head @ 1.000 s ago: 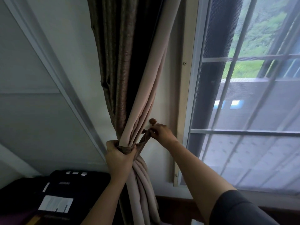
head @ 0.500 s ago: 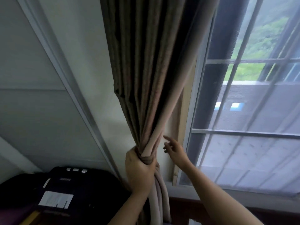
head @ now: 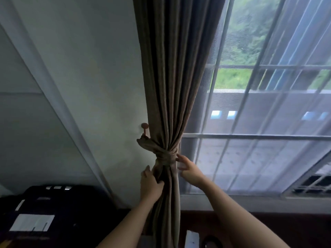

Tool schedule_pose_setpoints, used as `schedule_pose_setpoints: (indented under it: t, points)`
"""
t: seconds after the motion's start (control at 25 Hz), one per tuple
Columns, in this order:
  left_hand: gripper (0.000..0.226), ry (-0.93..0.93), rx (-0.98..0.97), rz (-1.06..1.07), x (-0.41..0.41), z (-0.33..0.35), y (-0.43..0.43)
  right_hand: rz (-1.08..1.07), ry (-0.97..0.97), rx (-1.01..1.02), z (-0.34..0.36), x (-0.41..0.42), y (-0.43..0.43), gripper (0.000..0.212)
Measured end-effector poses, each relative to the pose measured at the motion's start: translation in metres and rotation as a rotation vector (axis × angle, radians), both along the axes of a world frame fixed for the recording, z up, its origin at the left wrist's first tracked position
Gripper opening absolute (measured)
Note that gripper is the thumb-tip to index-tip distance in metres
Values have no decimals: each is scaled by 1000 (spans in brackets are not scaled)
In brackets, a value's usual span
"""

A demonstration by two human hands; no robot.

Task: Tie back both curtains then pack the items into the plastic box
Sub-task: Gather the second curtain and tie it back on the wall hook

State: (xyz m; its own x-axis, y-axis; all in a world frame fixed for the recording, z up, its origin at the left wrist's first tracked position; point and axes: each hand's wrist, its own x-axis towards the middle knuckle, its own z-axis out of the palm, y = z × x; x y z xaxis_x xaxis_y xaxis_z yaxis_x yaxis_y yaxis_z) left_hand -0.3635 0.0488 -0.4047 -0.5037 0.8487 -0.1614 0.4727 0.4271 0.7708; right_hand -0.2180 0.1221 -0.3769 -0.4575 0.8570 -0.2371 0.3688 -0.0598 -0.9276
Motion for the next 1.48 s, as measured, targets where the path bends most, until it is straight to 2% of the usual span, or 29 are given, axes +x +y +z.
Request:
schedule_pose_setpoints:
  t: [0.08,0.16,0.28,0.4,0.48,0.6,0.76,0.84,0.92,0.96,1.04,1.16,1.24,1.32,1.4,1.48]
  points:
    - [72,6,-71,-76,-6,-6,8,-29,-85,99,-14,-4,-3,57]
    - [54,54,-81,-143,-10,-12,12,-103,-103,175,-28,-8,-5,45]
    - [28,311,-93,-156,-15,-23,11,-55,-376,371,-47,-7,-6,31]
    - [27,532,-144,-144,-15,-28,9,-29,-538,522,-54,-8,-9,33]
    - [26,615,-194,-208,-15,-38,8,12,-614,610,-56,-12,-10,35]
    - [26,717,-192,-334,-11,-55,-3,19,-649,681,-71,-13,-12,17]
    - [30,647,-152,-299,-11,-52,-4,-58,-603,613,-72,-12,-14,8]
    - [35,547,-60,-244,-14,-49,0,-211,-509,547,-62,-14,-18,6]
    - [34,386,25,-194,-17,-49,1,-350,-351,523,-61,-15,-31,18]
    - [32,352,38,-185,-18,-50,1,-339,-294,538,-64,-16,-39,21]
    - [32,389,38,-198,-20,-51,0,-243,-265,516,-72,-17,-50,24]
    - [34,481,77,-223,-25,-50,2,-238,-361,443,-82,-23,-42,35]
    - [28,444,154,-277,-26,-51,-2,-219,-452,501,-90,-26,-32,22]
    - [24,356,136,-265,-29,-48,-6,-194,-439,516,-97,-23,-24,8]
    - [32,429,132,-220,-29,-49,-11,-164,-397,507,-98,-17,-18,9]
    - [29,578,216,-205,-23,-55,-10,-130,-402,516,-97,-13,-17,12]
